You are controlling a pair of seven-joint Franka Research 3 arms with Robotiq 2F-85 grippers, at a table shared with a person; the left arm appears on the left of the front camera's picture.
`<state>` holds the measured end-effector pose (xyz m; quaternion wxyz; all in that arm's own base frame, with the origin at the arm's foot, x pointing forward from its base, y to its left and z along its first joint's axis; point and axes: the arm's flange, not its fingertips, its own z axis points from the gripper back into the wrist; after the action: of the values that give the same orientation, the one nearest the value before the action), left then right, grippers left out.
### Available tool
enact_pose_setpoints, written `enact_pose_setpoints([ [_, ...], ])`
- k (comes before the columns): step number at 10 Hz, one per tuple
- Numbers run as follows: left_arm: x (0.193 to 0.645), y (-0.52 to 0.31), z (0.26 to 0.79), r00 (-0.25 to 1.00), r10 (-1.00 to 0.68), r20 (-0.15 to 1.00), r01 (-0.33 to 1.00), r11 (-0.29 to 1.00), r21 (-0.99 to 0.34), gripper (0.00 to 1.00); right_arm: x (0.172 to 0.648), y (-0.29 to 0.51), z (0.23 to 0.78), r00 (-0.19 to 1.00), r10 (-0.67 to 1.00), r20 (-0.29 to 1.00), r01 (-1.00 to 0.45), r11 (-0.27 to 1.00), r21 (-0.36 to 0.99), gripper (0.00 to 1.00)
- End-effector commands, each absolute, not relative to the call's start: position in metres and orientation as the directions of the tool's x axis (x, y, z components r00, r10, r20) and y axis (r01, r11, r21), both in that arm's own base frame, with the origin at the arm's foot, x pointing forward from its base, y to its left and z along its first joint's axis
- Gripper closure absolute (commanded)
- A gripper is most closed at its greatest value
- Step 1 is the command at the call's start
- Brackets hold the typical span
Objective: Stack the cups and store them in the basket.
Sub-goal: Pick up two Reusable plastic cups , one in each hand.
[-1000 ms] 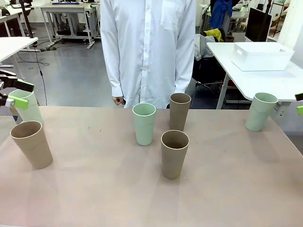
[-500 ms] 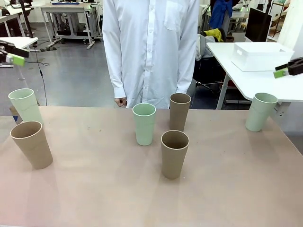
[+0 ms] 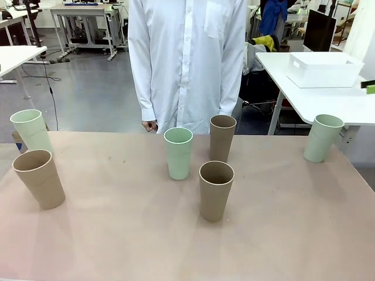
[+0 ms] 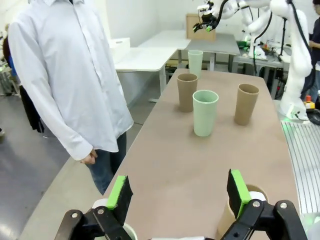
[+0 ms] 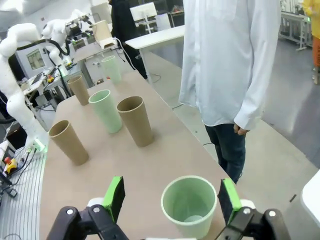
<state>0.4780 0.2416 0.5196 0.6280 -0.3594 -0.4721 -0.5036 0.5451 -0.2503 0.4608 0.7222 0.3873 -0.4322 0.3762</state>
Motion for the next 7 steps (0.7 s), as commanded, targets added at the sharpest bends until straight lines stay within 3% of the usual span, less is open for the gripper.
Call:
enact_pose_setpoints([
  [1, 0.487, 0.261, 0.506, 0.014, -0.264, 0.964, 0.985, 0.172, 0.032, 0.0, 0.558, -0.267, 0.438, 0.283, 0.191, 0.94, -0.907, 0.372, 0.198, 0.0],
  [3, 0.481, 0.265, 0.493, 0.022, -0.226, 0.974, 0.992, 0.125, 0.007, 0.0, 0.549, -0.264, 0.414, 0.214, 0.165, 0.963, -0.927, 0.346, 0.147, 0.0],
  [4, 0.478, 0.266, 0.493, 0.036, -0.265, 0.964, 0.98, 0.199, 0.018, 0.0, 0.546, -0.271, 0.425, 0.315, 0.2, 0.928, -0.896, 0.385, 0.221, 0.0],
  [7, 0.478, 0.266, 0.493, 0.036, -0.265, 0.964, 0.98, 0.199, 0.018, 0.0, 0.546, -0.271, 0.425, 0.315, 0.2, 0.928, -0.896, 0.385, 0.221, 0.0],
])
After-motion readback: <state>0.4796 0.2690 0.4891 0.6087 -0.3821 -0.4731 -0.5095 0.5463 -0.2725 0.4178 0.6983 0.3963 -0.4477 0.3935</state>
